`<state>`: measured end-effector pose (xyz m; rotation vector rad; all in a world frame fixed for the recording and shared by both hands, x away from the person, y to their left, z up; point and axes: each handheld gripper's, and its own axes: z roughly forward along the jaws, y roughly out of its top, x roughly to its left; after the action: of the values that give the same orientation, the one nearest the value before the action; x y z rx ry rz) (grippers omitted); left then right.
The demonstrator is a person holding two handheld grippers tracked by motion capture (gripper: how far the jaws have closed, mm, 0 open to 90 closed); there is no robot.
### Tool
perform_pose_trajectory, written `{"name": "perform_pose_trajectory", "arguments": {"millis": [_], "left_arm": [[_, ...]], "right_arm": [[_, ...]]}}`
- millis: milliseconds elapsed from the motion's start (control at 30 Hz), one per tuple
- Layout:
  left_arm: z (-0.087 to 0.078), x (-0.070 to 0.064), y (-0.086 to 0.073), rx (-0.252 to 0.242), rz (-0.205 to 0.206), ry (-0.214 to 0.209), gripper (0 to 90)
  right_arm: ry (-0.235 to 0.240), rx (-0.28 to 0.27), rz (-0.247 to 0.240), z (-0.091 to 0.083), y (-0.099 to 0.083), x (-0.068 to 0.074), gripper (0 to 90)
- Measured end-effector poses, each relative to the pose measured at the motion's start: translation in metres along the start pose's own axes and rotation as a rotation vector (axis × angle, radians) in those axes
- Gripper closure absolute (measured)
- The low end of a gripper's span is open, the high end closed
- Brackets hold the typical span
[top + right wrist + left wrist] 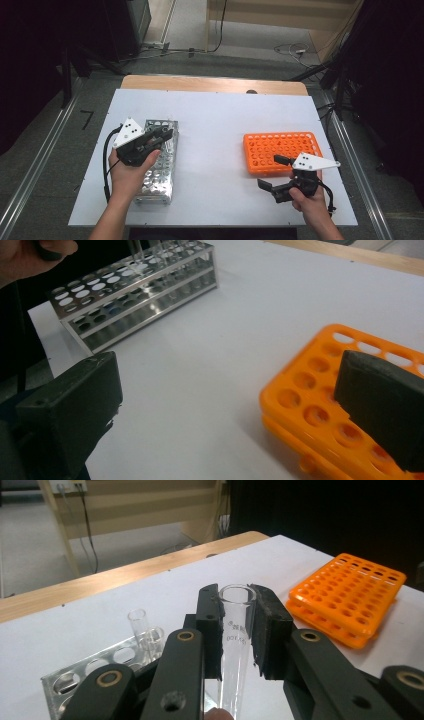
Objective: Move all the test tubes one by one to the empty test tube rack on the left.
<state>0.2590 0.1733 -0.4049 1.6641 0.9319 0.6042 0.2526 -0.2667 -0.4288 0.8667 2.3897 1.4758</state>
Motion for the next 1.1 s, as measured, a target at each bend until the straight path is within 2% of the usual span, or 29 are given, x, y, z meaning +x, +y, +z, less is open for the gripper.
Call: {"name": "perform_pose_trajectory", "arguments": {"millis": [267,533,667,1100], "left_arm": [[0.004,0.005,-0.008,0.003,-0.009,0.027,76.1],[0.007,0.003,-0.016,0.025,-0.003,0.043,76.1],[0.007,0.002,-0.019,0.043,0.001,0.053,76.1],[0.014,-0.005,-0.025,0.148,0.014,0.105,76.0]], "right_arm": [[-0.038,-0.003,0.037,-0.020,-0.015,-0.014,0.0],[-0.043,-0.012,0.050,-0.021,-0.016,-0.019,0.0],[-0.048,-0.015,0.056,-0.022,-0.016,-0.021,0.0],[-0.055,-0.013,0.061,-0.022,-0.018,-0.024,0.0]]}}
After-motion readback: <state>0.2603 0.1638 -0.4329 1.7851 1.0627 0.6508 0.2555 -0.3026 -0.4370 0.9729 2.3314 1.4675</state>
